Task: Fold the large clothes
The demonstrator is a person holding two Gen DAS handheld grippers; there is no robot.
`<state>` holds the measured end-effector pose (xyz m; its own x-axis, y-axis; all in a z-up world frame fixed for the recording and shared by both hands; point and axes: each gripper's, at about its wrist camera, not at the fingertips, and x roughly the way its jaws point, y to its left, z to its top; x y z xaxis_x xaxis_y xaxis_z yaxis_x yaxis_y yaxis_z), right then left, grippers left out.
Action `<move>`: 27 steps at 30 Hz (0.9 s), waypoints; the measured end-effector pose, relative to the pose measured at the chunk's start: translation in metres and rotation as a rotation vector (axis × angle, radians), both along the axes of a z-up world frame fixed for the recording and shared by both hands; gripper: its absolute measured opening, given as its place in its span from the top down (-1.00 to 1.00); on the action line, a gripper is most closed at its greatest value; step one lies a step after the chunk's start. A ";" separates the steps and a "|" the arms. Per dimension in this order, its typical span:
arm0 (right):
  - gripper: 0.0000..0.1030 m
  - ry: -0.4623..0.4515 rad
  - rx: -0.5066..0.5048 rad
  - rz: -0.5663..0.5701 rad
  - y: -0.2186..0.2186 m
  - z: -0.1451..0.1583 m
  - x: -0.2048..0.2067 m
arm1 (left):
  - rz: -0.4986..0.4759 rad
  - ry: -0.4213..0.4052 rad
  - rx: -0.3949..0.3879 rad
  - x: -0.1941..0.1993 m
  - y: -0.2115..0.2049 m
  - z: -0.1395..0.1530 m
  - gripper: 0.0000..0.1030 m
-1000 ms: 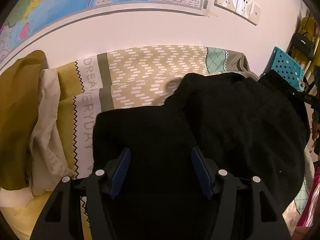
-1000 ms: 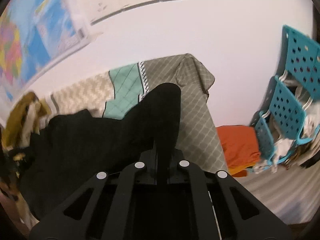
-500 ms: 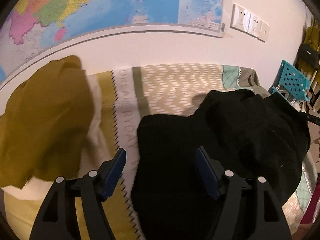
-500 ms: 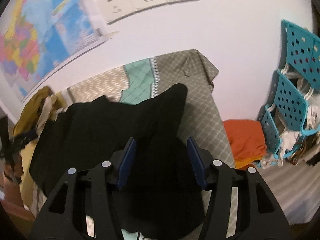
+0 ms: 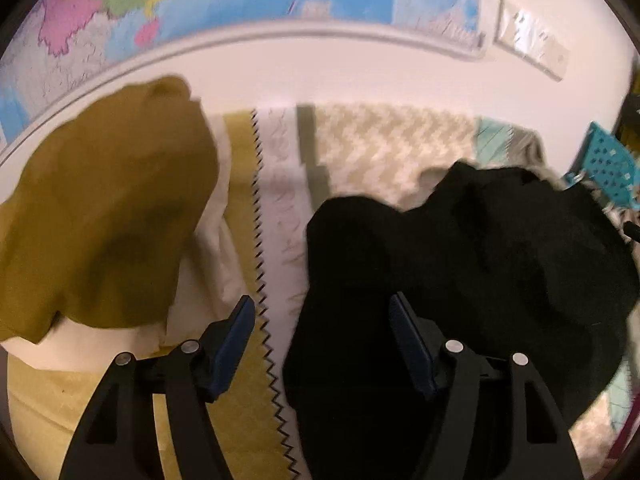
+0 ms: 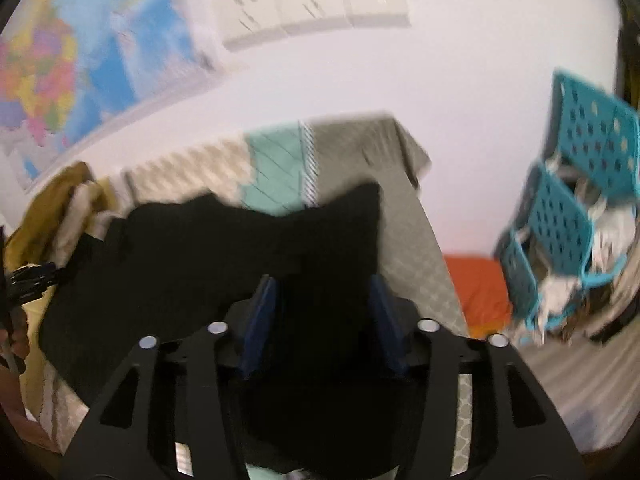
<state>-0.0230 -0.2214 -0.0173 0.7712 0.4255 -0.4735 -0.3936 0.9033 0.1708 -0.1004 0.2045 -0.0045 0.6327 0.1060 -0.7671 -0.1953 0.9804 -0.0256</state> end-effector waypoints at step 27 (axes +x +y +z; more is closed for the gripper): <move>-0.01 0.030 -0.003 0.357 0.087 -0.003 -0.052 | -0.248 -0.085 -0.080 -0.028 -0.068 0.010 -0.41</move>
